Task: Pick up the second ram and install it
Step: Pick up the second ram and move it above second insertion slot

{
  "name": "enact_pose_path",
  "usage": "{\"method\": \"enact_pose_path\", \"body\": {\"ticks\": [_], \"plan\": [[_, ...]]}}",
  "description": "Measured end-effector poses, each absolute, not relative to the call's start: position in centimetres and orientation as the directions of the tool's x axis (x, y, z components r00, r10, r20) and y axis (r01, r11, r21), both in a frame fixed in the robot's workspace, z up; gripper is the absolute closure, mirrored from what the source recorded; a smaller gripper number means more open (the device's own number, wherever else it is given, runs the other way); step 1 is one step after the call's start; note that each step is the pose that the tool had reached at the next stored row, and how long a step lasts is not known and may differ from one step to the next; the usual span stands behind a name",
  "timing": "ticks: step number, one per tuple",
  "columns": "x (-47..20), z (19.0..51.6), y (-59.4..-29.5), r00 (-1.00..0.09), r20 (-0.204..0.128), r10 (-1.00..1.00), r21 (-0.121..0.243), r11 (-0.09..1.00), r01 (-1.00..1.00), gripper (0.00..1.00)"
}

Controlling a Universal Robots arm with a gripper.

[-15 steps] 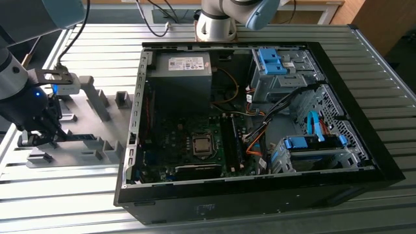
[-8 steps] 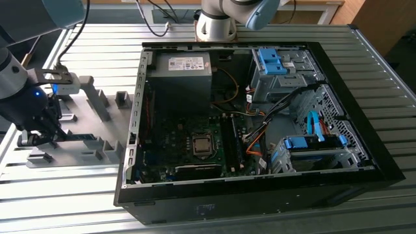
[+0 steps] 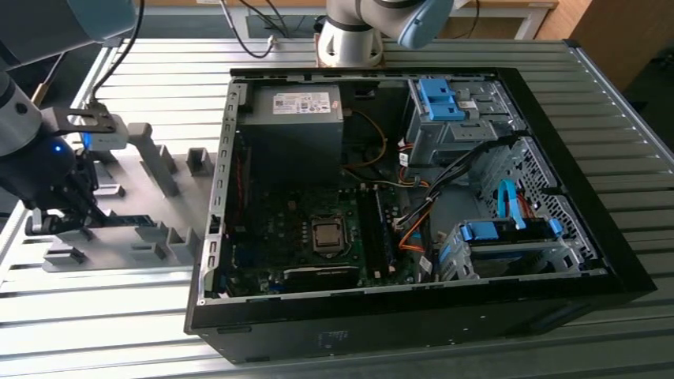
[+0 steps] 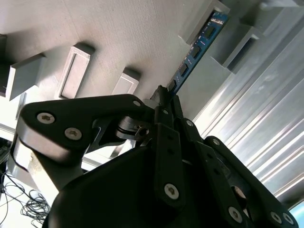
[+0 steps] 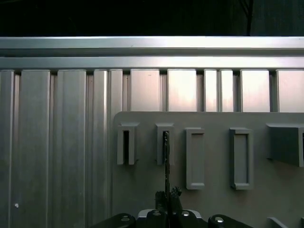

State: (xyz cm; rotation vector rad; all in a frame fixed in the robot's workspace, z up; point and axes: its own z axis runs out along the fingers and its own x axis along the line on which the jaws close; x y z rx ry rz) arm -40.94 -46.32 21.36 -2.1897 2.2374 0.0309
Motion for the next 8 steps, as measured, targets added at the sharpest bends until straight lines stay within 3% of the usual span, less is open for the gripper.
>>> {"method": "enact_pose_path", "body": {"ticks": [8], "plan": [[-40.94,21.96,-46.32,-0.022,-0.022,-1.0,0.006,0.021,-1.0,0.86]]}}
